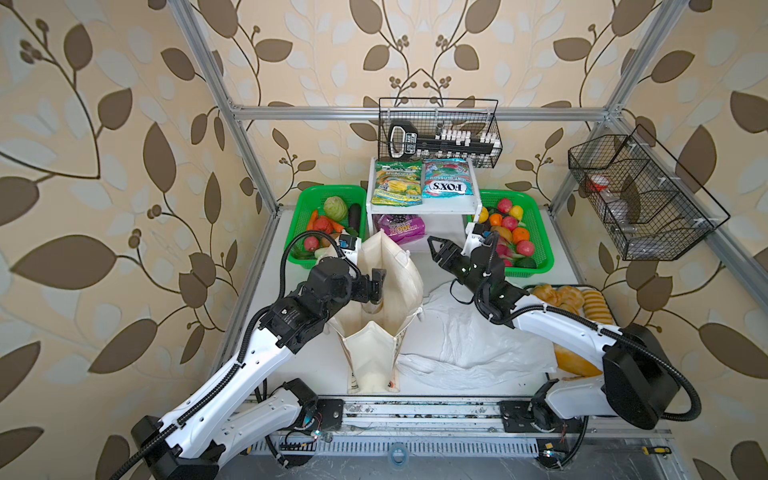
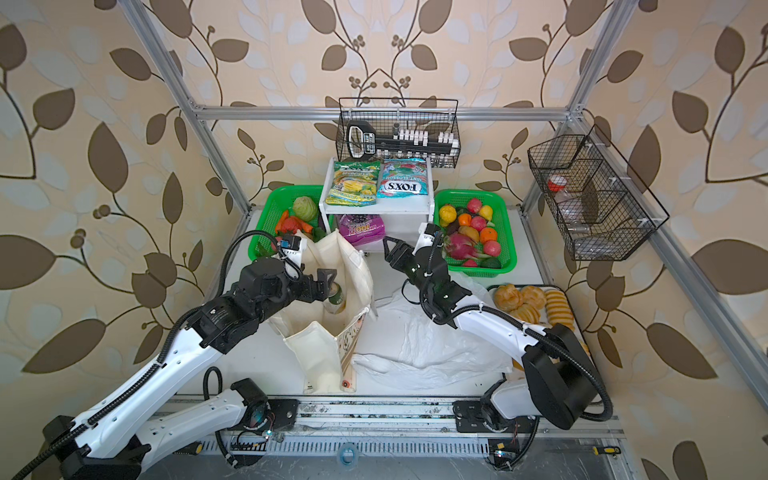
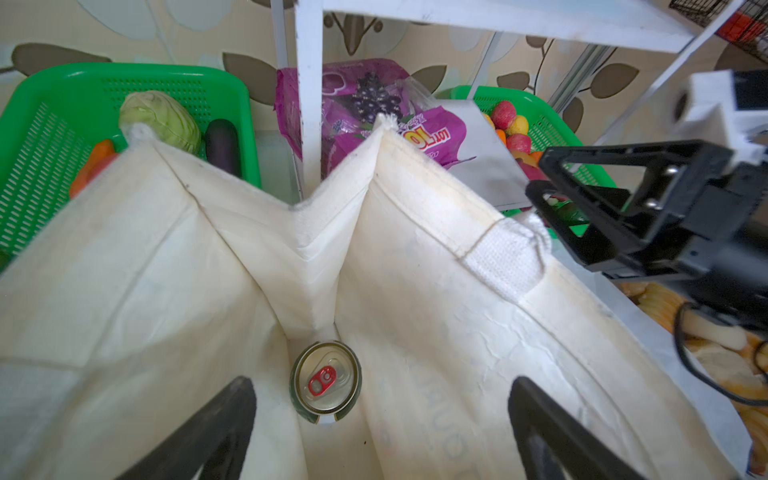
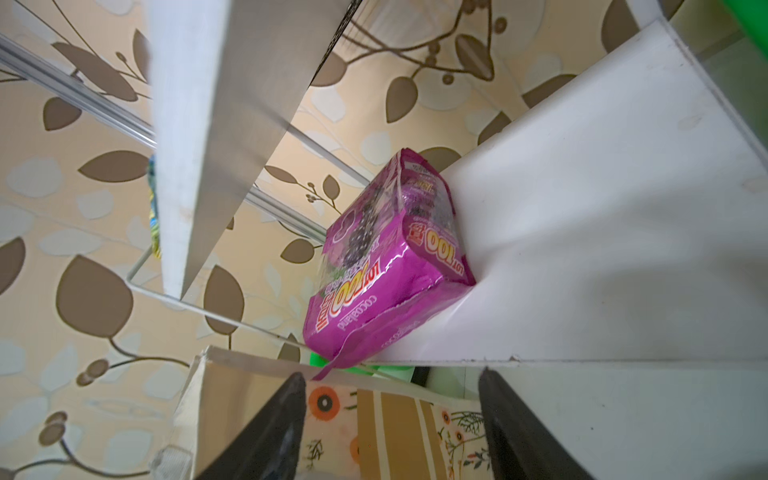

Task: Place the mixed food into the grocery bags and tie them
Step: 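Open the left gripper to release the can and lift it out of the tote, then grasp the purple grape candy bag on the shelf with the right gripper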

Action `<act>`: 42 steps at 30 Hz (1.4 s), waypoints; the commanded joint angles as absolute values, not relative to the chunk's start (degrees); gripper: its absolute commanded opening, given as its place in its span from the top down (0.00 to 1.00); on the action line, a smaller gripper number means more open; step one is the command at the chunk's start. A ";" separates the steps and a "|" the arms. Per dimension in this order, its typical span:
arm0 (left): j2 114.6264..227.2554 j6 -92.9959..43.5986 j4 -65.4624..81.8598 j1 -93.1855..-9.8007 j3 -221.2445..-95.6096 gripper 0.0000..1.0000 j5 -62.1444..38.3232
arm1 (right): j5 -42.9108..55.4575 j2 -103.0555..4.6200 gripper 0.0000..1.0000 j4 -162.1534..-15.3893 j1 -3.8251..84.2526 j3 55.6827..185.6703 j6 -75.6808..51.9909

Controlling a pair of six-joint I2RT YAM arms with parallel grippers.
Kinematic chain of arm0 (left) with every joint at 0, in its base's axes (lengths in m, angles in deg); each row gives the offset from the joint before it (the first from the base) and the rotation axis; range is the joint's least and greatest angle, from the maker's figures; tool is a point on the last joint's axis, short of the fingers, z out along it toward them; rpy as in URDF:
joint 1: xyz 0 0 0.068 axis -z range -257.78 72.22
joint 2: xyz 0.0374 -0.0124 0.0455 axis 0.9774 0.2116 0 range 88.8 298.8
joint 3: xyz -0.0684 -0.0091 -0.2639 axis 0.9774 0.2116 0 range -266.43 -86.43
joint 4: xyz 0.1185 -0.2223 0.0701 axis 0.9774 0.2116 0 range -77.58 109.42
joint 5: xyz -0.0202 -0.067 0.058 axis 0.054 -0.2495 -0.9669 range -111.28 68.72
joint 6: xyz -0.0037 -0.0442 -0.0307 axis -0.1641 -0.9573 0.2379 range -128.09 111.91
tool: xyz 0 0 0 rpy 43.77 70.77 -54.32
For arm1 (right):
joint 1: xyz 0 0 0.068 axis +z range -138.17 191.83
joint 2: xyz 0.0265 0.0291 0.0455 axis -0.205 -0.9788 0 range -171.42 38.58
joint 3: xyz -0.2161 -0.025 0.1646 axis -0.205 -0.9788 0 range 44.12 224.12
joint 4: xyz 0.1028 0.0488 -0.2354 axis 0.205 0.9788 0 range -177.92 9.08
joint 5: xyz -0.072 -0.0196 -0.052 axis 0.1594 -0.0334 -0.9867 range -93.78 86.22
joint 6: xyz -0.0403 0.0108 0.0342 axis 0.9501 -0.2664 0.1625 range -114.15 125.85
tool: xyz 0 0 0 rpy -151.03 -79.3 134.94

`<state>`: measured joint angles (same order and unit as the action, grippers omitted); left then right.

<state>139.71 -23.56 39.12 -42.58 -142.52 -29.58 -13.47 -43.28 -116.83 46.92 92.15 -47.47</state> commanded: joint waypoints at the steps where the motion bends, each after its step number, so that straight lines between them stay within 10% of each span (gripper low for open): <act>1: 137.63 -23.34 42.00 -42.65 -145.76 0.03 -27.37 | -16.62 -47.45 0.33 -124.82 46.52 94.75 -46.36; 22: 134.71 -21.11 46.52 -42.70 -149.06 0.01 -29.09 | -16.13 -64.18 0.33 -125.13 46.32 106.50 -54.39; 33: 133.85 -21.59 46.70 -42.71 -148.70 0.01 -29.63 | -25.80 -59.22 0.87 -117.85 48.13 103.55 -55.57; 42: 133.55 -22.36 46.52 -42.66 -148.10 0.01 -29.60 | -34.07 -47.17 0.97 -115.59 48.45 93.54 -55.88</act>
